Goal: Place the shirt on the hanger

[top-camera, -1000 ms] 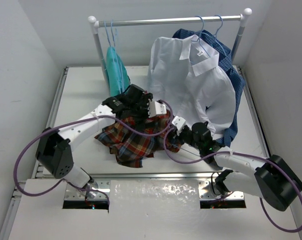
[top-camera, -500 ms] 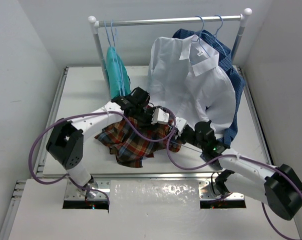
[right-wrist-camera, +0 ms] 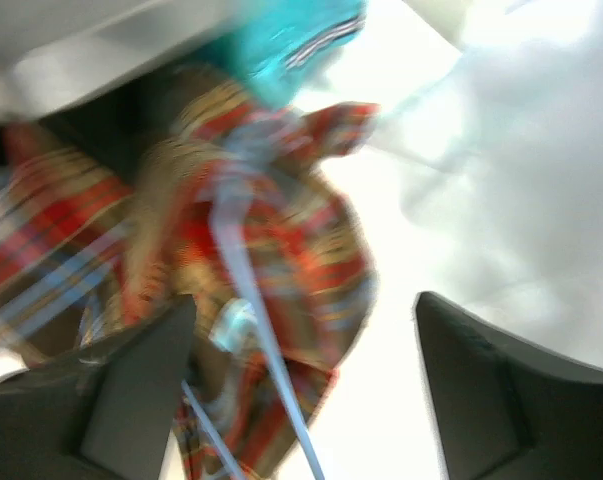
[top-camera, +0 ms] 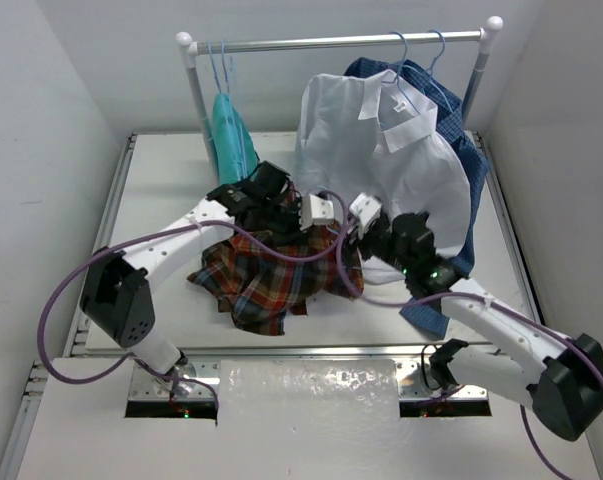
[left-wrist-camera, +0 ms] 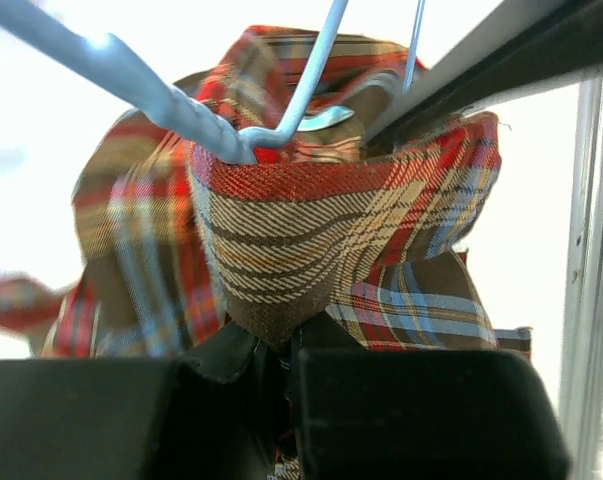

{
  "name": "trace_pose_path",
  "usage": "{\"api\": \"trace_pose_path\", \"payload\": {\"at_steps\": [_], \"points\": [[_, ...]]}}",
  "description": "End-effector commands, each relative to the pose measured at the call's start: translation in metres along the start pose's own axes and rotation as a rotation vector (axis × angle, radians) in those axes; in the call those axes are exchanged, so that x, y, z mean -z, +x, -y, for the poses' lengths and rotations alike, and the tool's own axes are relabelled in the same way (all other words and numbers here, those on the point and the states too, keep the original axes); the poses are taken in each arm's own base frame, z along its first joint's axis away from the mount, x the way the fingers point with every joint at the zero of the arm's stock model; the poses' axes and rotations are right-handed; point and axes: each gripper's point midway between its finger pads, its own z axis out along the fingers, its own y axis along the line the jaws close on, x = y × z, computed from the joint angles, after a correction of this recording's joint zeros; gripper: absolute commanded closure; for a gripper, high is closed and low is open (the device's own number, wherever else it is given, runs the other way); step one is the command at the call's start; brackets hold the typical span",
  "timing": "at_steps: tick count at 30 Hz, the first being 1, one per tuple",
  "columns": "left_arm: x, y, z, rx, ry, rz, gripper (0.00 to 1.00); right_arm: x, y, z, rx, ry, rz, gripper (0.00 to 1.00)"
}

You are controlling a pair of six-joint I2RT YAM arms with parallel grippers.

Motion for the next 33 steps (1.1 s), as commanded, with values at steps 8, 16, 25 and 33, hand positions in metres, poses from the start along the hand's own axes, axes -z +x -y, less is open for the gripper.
{"api": "trace_pose_path", "payload": {"at_steps": [8,16,25,33], "points": [[0.046,-0.022,-0.029,0.375,-0.239,0.108,1.0,0.054,-0.108,0.083,-0.48,0.211,0.045,0.01],[0.044,-0.023,-0.033,0.441,-0.274,0.142,1.0,0.072,-0.037,0.063,-0.704,0.319,-0.08,0.83],[0.044,-0.025,-0.036,0.419,-0.284,0.147,1.0,0.035,0.051,-0.006,-0.899,0.107,-0.034,0.38],[0.049,-0.032,-0.034,0.415,-0.285,0.166,1.0,0.007,0.091,0.005,-0.847,0.177,-0.035,0.26]]}}
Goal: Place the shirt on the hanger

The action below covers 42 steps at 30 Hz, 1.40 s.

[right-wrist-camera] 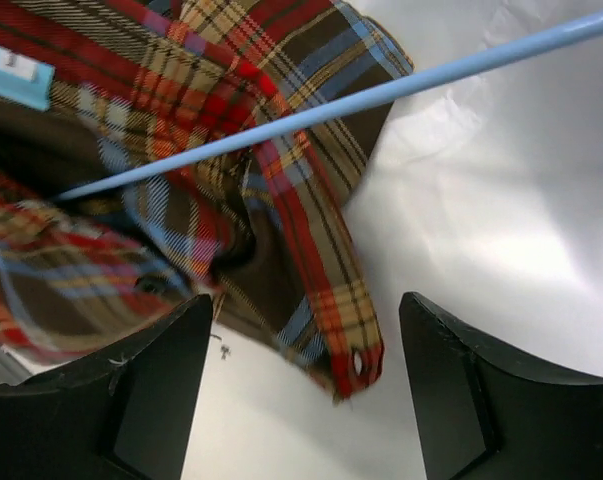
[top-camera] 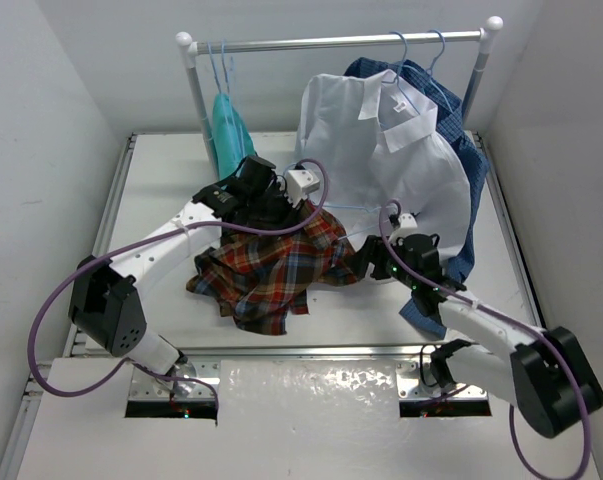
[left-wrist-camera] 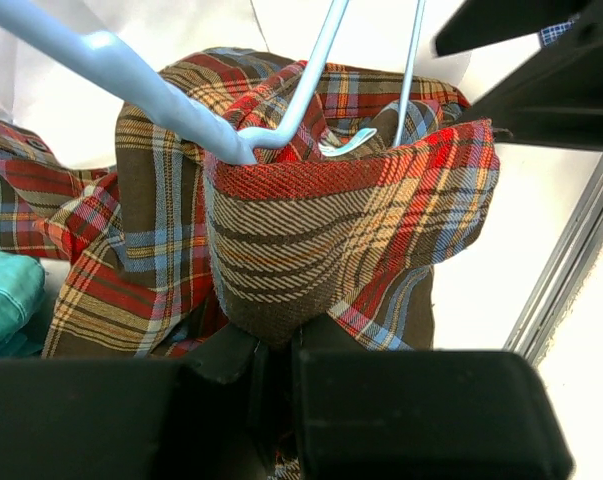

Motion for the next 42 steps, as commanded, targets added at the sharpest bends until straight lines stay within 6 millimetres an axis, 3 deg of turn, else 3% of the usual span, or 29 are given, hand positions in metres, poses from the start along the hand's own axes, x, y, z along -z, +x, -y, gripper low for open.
{"api": "trace_pose_path", "payload": {"at_steps": [1,7,8,9,10,12,13,14,16,18,19,20,22,26,28,35,38,42], "points": [[0.02,-0.036,0.003,-0.035,-0.023,0.126,1.0,-0.012,-0.011,-0.01,0.008,-0.084,0.095,0.27],[0.024,-0.045,-0.001,-0.038,-0.04,0.145,1.0,-0.031,0.019,-0.025,-0.049,-0.221,-0.033,0.32],[0.026,-0.048,-0.001,-0.042,-0.042,0.151,1.0,-0.03,0.014,-0.028,-0.054,-0.243,0.005,0.34],[0.027,-0.049,-0.001,-0.048,-0.04,0.154,1.0,-0.03,0.012,-0.03,-0.072,-0.252,0.029,0.41],[0.027,-0.048,0.001,-0.049,-0.033,0.151,1.0,-0.029,0.006,-0.032,-0.099,-0.265,0.069,0.61],[0.029,-0.049,0.001,-0.055,-0.033,0.15,1.0,-0.027,-0.002,-0.032,-0.119,-0.26,0.11,0.77],[0.033,-0.049,-0.001,-0.054,-0.027,0.148,1.0,-0.026,-0.003,-0.03,-0.128,-0.246,0.119,0.92],[0.036,-0.05,-0.001,-0.057,-0.019,0.151,1.0,-0.022,-0.015,-0.025,-0.13,-0.209,0.176,0.99],[0.052,-0.057,-0.005,-0.095,-0.002,0.183,1.0,-0.01,-0.026,-0.015,-0.116,-0.135,0.239,1.0],[0.069,-0.065,-0.004,-0.175,0.011,0.221,1.0,-0.003,-0.051,0.0,-0.059,-0.015,0.315,1.0],[0.075,-0.067,-0.006,-0.21,0.003,0.229,1.0,0.0,-0.037,0.018,-0.044,0.089,0.238,1.0],[0.08,-0.07,-0.005,-0.299,-0.001,0.237,1.0,0.011,-0.056,0.017,-0.016,0.119,0.287,1.0],[0.09,-0.069,0.003,-0.387,0.012,0.248,1.0,0.023,-0.072,0.031,0.051,0.244,0.282,1.0],[0.089,-0.057,-0.001,-0.503,-0.048,0.183,1.0,0.045,-0.107,0.028,0.169,0.343,0.243,1.0],[0.088,-0.051,-0.007,-0.543,-0.072,0.156,1.0,0.053,-0.114,0.032,0.197,0.398,0.219,1.0],[0.09,-0.052,-0.046,-0.538,-0.367,0.099,1.0,0.086,-0.165,0.021,0.285,0.475,0.278,1.0],[0.091,-0.057,-0.056,-0.492,-0.456,0.087,1.0,0.088,-0.168,0.02,0.309,0.498,0.239,1.0],[0.09,-0.047,-0.068,-0.512,-0.555,0.01,1.0,0.092,-0.172,0.021,0.362,0.525,0.221,1.0]]}}
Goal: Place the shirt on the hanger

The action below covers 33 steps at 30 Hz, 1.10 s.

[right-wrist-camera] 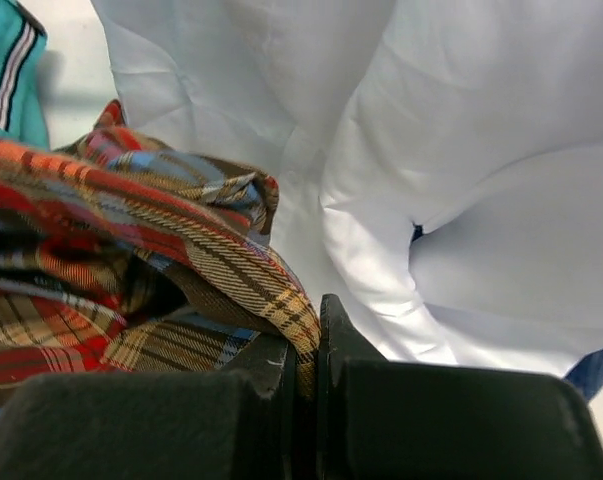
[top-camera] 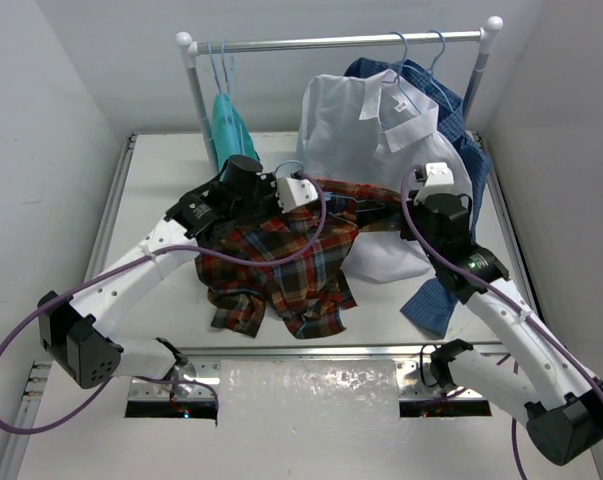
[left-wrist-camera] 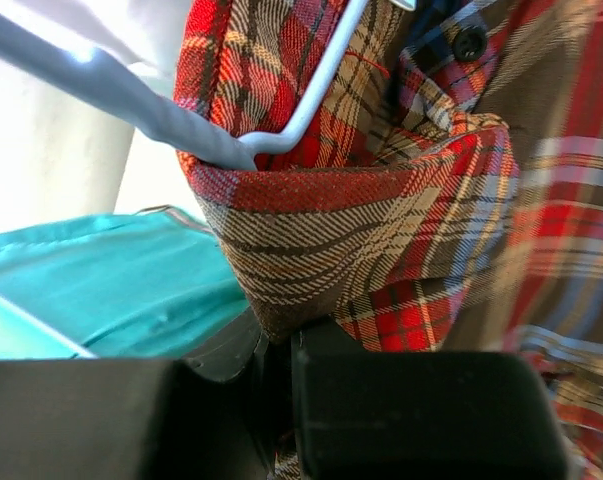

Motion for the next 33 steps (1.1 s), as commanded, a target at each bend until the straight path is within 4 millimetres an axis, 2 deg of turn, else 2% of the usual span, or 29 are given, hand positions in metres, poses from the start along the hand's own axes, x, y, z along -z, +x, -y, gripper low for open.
{"api": "trace_pose_path", "payload": {"at_steps": [1,2,3,4,5,6,7,8,9,10,12,13,14,15,16,17,18,19,20,21,22,23,25,27,28,29,30,32,33], "points": [[0.001,0.013,-0.035,0.014,-0.207,-0.096,1.0,0.008,-0.019,0.009,0.085,0.047,0.035,1.0],[0.001,0.014,-0.038,0.027,-0.217,-0.11,1.0,0.006,-0.015,-0.006,0.127,-0.033,0.034,1.0],[0.0,0.013,-0.038,0.042,-0.214,-0.111,1.0,0.005,-0.023,-0.02,0.137,-0.099,0.08,1.0],[-0.003,0.011,-0.035,0.061,-0.202,-0.106,1.0,0.006,-0.022,-0.04,0.182,-0.18,0.099,1.0],[-0.004,0.0,-0.033,0.063,-0.19,-0.077,1.0,0.008,-0.021,-0.063,0.208,-0.286,0.126,1.0],[-0.005,-0.003,-0.031,0.064,-0.182,-0.068,1.0,0.017,-0.016,-0.094,0.257,-0.39,0.137,1.0],[-0.01,-0.006,-0.027,0.066,-0.167,-0.068,1.0,0.022,-0.014,-0.112,0.317,-0.459,0.152,1.0],[-0.011,-0.013,-0.023,0.067,-0.147,-0.046,1.0,0.029,-0.009,-0.141,0.345,-0.59,0.154,1.0],[-0.013,-0.017,-0.019,0.071,-0.125,-0.034,1.0,0.042,-0.002,-0.169,0.371,-0.712,0.158,1.0],[-0.018,-0.021,-0.011,0.093,-0.078,-0.013,1.0,0.05,0.002,-0.185,0.377,-0.795,0.159,1.0],[-0.018,-0.031,-0.006,0.113,-0.042,0.02,1.0,0.063,0.014,-0.214,0.355,-0.972,0.138,1.0],[-0.019,-0.039,0.003,0.133,0.014,0.057,1.0,0.063,0.025,-0.217,0.33,-0.994,0.107,1.0],[-0.018,-0.043,0.005,0.141,0.03,0.076,1.0,0.067,0.027,-0.219,0.316,-1.017,0.113,1.0],[-0.017,-0.045,0.009,0.15,0.05,0.088,1.0,0.066,0.031,-0.215,0.311,-1.011,0.106,0.99],[-0.016,-0.046,0.013,0.151,0.071,0.096,1.0,0.065,0.031,-0.209,0.311,-0.994,0.11,0.94],[-0.015,-0.048,0.02,0.147,0.107,0.111,1.0,0.062,0.041,-0.199,0.307,-0.97,0.08,0.74],[-0.015,-0.047,0.024,0.144,0.124,0.113,1.0,0.06,0.029,-0.18,0.283,-0.918,0.112,0.63],[-0.014,-0.044,0.032,0.134,0.156,0.114,1.0,0.058,0.03,-0.168,0.259,-0.89,0.104,0.52],[-0.013,-0.041,0.036,0.125,0.169,0.117,1.0,0.059,0.03,-0.156,0.253,-0.866,0.09,0.38],[-0.012,-0.037,0.042,0.101,0.186,0.122,1.0,0.063,0.017,-0.137,0.282,-0.819,0.14,0.33],[-0.011,-0.038,0.049,0.089,0.216,0.145,1.0,0.073,-0.004,-0.133,0.315,-0.81,0.179,0.29],[-0.011,-0.038,0.052,0.078,0.228,0.156,1.0,0.081,0.006,-0.126,0.362,-0.815,0.107,0.27],[-0.009,-0.042,0.06,0.05,0.262,0.197,1.0,0.106,-0.02,-0.125,0.439,-0.855,0.098,0.25],[-0.009,-0.046,0.063,0.036,0.282,0.224,1.0,0.112,-0.028,-0.132,0.467,-0.909,0.061,0.28],[-0.009,-0.052,0.065,0.033,0.3,0.252,1.0,0.126,-0.039,-0.138,0.468,-0.967,0.066,0.31],[-0.008,-0.055,0.066,0.032,0.313,0.263,1.0,0.127,-0.041,-0.143,0.469,-0.996,0.062,0.39],[-0.008,-0.058,0.07,0.032,0.336,0.28,1.0,0.12,-0.042,-0.149,0.47,-1.015,0.053,0.62],[-0.006,-0.064,0.072,0.034,0.355,0.302,1.0,0.114,-0.035,-0.158,0.478,-1.059,0.039,0.79],[-0.004,-0.066,0.076,0.036,0.378,0.315,1.0,0.101,-0.027,-0.163,0.493,-1.076,0.021,0.85]]}}
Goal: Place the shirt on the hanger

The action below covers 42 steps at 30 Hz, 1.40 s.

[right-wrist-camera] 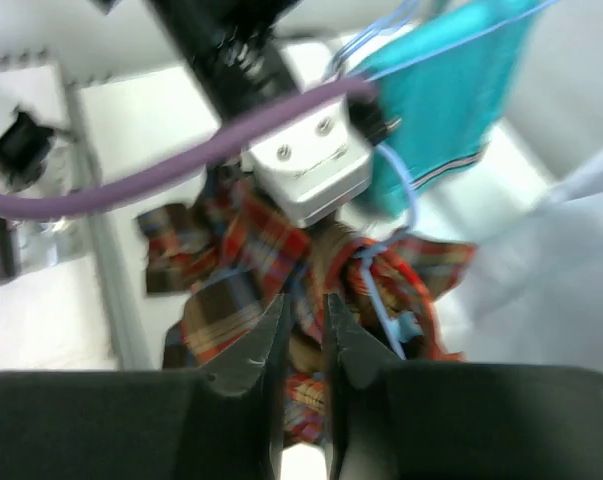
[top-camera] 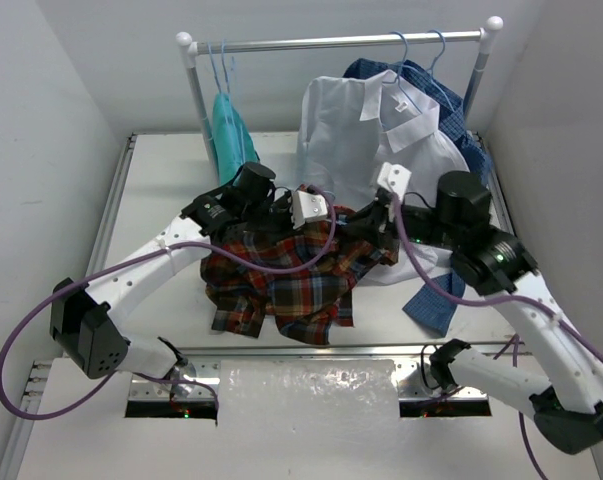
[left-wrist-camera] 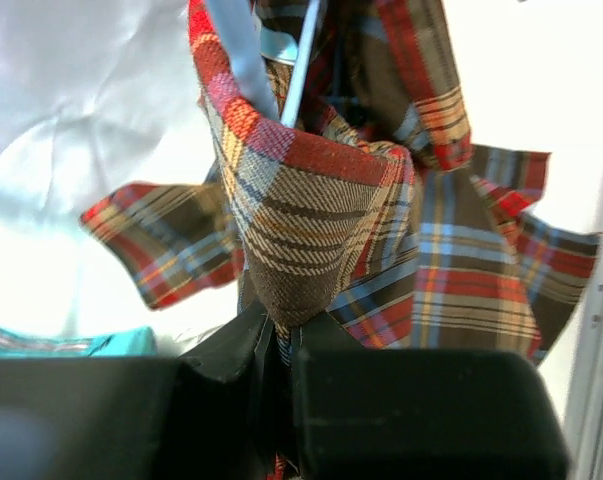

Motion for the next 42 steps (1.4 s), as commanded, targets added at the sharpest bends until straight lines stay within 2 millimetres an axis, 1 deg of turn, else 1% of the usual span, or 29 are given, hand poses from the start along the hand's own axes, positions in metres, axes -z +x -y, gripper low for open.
{"api": "trace_pose_path", "payload": {"at_steps": [1,2,3,5,6,7,8,11,14,16,18,21,22,25,28,29,33,36,38,40,42], "points": [[0.01,-0.044,0.009,-0.07,0.059,0.173,1.0,-0.027,0.049,-0.016,-0.044,-0.171,-0.133,0.85],[0.01,-0.046,0.014,-0.071,0.081,0.182,1.0,-0.036,0.054,-0.017,-0.047,-0.204,-0.141,0.85],[0.011,-0.047,0.015,-0.072,0.085,0.187,1.0,-0.036,0.053,-0.017,-0.04,-0.21,-0.139,0.85],[0.013,-0.048,0.018,-0.072,0.099,0.194,1.0,-0.042,0.058,-0.008,-0.029,-0.186,-0.16,0.82],[0.014,-0.049,0.02,-0.071,0.107,0.201,1.0,-0.044,0.059,-0.005,-0.017,-0.172,-0.158,0.8],[0.014,-0.049,0.021,-0.072,0.111,0.203,1.0,-0.045,0.059,-0.001,-0.006,-0.15,-0.153,0.75],[0.014,-0.049,0.022,-0.074,0.113,0.207,1.0,-0.046,0.06,0.005,0.002,-0.124,-0.149,0.74],[0.015,-0.051,0.026,-0.079,0.133,0.219,1.0,-0.049,0.072,0.012,0.009,-0.101,-0.154,0.71],[0.016,-0.053,0.029,-0.102,0.153,0.229,1.0,-0.052,0.092,0.021,0.003,-0.067,-0.191,0.68],[0.018,-0.052,0.031,-0.13,0.164,0.229,1.0,-0.052,0.097,0.024,0.005,-0.051,-0.194,0.67],[0.019,-0.049,0.035,-0.16,0.182,0.226,1.0,-0.052,0.097,0.024,0.005,-0.047,-0.186,0.67],[0.018,-0.042,0.038,-0.182,0.193,0.209,1.0,-0.049,0.087,0.022,0.014,-0.049,-0.156,0.66],[0.019,-0.04,0.039,-0.193,0.196,0.204,1.0,-0.044,0.081,0.021,0.026,-0.043,-0.143,0.65],[0.019,-0.041,0.039,-0.201,0.201,0.205,1.0,-0.032,0.074,0.022,0.069,-0.014,-0.136,0.64],[0.02,-0.045,0.04,-0.212,0.21,0.223,1.0,-0.026,0.074,0.022,0.083,-0.012,-0.164,0.62],[0.021,-0.048,0.042,-0.216,0.219,0.233,1.0,-0.027,0.075,0.023,0.081,-0.015,-0.175,0.6],[0.025,-0.053,0.046,-0.218,0.242,0.252,1.0,-0.033,0.082,0.025,0.072,-0.023,-0.19,0.57],[0.025,-0.054,0.046,-0.206,0.244,0.257,1.0,-0.039,0.08,0.026,0.075,-0.036,-0.177,0.57],[0.027,-0.058,0.048,-0.196,0.249,0.27,1.0,-0.044,0.086,0.024,0.055,-0.058,-0.186,0.57],[0.027,-0.063,0.046,-0.168,0.243,0.285,1.0,-0.049,0.089,0.017,0.028,-0.104,-0.181,0.57],[0.025,-0.062,0.044,-0.155,0.229,0.28,1.0,-0.053,0.094,0.012,0.002,-0.14,-0.189,0.57]]}}
